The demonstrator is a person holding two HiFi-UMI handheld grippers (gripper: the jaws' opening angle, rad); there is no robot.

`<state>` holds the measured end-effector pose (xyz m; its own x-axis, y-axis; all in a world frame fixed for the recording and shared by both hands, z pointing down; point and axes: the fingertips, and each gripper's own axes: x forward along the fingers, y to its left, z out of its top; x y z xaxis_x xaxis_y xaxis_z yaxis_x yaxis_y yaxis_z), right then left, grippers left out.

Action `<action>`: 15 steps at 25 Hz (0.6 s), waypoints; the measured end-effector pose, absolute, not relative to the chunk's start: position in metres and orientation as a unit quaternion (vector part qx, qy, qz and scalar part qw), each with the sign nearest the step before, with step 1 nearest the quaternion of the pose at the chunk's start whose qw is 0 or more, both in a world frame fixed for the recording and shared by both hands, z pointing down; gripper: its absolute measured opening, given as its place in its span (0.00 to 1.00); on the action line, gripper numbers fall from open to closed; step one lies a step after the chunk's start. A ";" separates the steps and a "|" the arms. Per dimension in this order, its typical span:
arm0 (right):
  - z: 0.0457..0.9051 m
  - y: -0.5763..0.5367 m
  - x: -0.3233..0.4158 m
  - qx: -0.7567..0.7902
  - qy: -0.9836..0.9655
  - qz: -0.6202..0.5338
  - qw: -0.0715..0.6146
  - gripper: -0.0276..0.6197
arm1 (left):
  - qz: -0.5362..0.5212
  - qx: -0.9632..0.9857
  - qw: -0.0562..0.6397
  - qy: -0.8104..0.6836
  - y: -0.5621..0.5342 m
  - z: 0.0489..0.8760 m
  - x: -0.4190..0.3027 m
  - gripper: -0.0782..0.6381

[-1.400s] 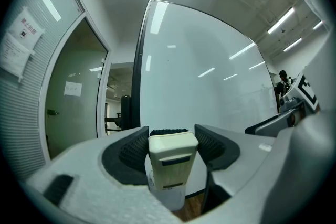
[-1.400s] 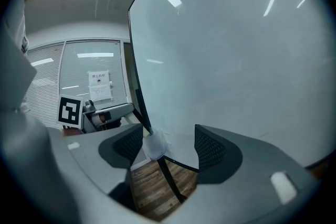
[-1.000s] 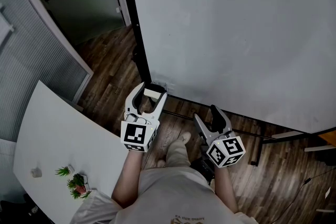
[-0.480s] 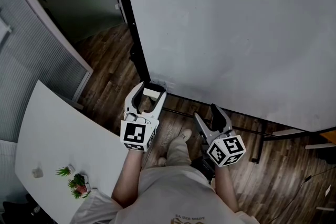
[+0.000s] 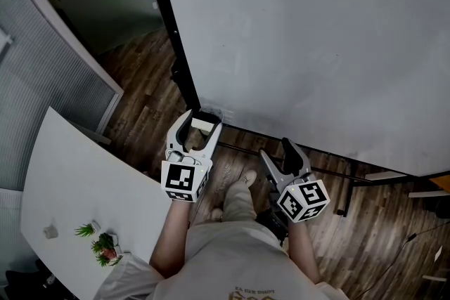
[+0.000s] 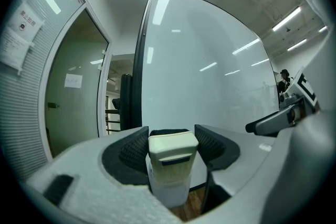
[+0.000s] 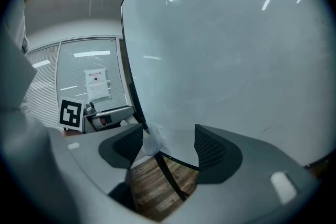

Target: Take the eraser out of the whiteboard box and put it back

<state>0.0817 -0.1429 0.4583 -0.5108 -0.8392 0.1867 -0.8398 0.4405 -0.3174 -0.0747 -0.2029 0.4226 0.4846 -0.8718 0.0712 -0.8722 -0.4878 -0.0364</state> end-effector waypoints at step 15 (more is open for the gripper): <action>0.467 -0.147 0.084 0.496 -0.846 0.195 0.007 0.52 | 0.049 0.860 0.013 -0.507 -0.209 0.437 -0.074 0.49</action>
<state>0.0842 -0.1468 0.4666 -0.5088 -0.8362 0.2048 -0.8417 0.4332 -0.3223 -0.0741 -0.2093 0.4368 0.4810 -0.8712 0.0977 -0.8738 -0.4856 -0.0278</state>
